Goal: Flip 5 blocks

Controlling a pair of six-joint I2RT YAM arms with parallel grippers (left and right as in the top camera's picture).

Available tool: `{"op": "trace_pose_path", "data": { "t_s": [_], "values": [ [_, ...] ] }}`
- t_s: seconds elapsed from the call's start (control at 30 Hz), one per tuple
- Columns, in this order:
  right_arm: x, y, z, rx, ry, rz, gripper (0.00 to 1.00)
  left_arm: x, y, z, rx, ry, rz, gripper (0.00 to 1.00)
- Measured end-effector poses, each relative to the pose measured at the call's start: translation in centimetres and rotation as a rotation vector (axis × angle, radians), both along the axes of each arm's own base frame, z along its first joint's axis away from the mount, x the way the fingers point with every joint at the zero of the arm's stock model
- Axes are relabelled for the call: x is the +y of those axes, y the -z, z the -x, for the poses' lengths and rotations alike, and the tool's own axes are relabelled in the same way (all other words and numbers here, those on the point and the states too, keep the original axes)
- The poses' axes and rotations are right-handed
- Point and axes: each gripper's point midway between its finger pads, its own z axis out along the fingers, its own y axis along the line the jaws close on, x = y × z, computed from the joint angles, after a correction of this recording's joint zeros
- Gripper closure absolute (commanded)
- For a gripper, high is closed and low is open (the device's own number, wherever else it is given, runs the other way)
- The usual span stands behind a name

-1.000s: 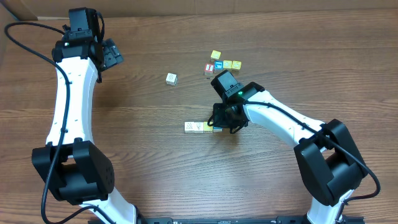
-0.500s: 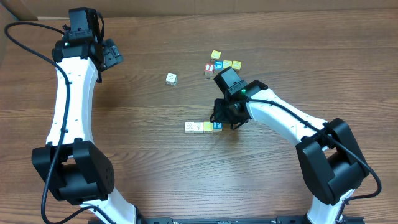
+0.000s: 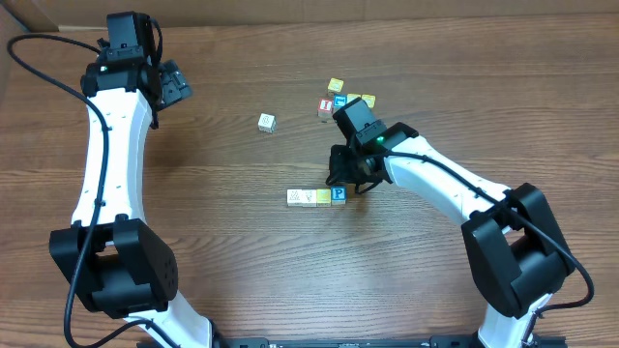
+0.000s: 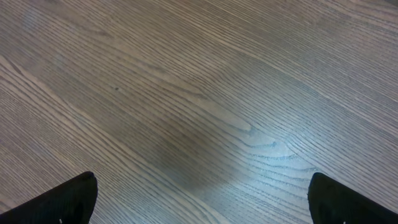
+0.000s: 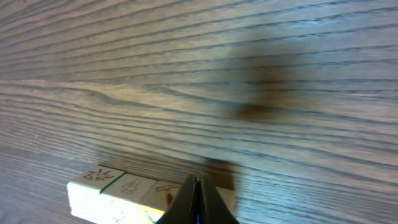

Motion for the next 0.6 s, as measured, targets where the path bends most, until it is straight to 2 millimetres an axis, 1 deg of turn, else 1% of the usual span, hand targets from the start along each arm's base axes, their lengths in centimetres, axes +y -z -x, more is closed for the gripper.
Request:
{"op": "trace_pose_path", "data": {
  "t_s": [0.27, 0.47, 0.6],
  "values": [
    [0.5, 0.0, 0.2, -0.007, -0.013, 0.003, 0.96, 0.0, 0.0, 0.0, 0.000, 0.000, 0.000, 0.00],
    [0.5, 0.9, 0.6, 0.012, -0.018, 0.019, 0.96, 0.0, 0.0, 0.0, 0.000, 0.000, 0.000, 0.00],
    [0.3, 1.1, 1.0, 0.029, -0.018, 0.031, 0.96, 0.0, 0.0, 0.0, 0.000, 0.000, 0.000, 0.00]
  ]
}}
